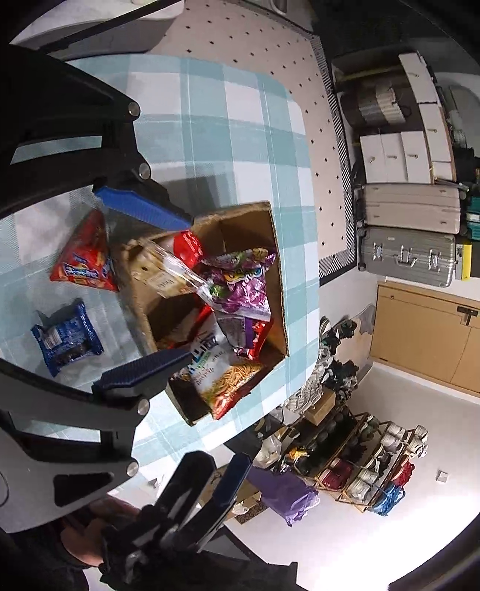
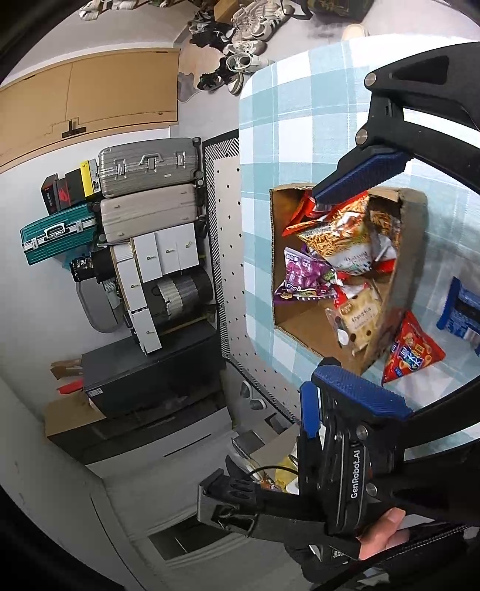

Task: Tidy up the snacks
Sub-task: 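Open both grippers and withdraw them from the box, then lower the left gripper onto the red chip bag and close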

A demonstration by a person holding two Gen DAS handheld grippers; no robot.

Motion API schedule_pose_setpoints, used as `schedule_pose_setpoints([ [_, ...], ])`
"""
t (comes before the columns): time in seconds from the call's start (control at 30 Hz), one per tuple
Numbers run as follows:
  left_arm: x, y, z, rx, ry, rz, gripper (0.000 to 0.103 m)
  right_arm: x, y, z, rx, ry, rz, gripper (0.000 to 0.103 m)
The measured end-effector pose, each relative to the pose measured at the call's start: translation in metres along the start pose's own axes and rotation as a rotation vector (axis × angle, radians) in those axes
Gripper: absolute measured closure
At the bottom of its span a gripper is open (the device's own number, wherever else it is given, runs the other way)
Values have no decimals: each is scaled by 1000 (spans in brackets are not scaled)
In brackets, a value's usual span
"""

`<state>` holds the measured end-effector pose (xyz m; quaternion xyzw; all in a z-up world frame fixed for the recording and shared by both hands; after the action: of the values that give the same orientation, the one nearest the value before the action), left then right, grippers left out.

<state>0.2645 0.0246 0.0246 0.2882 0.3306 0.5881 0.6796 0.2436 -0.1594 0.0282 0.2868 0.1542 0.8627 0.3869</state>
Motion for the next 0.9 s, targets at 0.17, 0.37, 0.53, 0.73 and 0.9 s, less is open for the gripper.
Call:
schedule_pose_setpoints([
  [0.17,0,18,-12,-15,9,13,33,13,12,-4,-7,12,5,12],
  [0.37,1,35,-23,-34,12,42,24,25,25,-9,-16,25,5,10],
  [0.53,3,44,-31,-36,10,61,23,37,35,-15,-22,38,5,9],
  [0.73,6,55,-43,-53,6,95,18,48,49,-25,-36,53,-16,8],
  [0.9,9,63,-56,-65,25,91,8,54,61,-39,-50,61,-18,6],
])
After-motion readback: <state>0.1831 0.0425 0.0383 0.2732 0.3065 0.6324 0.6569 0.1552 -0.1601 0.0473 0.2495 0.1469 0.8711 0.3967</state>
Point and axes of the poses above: each gripper's, at about its wrist camera, not at the fingertips, and y roughly against the way its jaws point, x to its left, z to its top, the point moved 2 cm from there along -y, roughly the way its jaws point, and after that the axes turned 7 degrees about z, right-handed, at the moved point
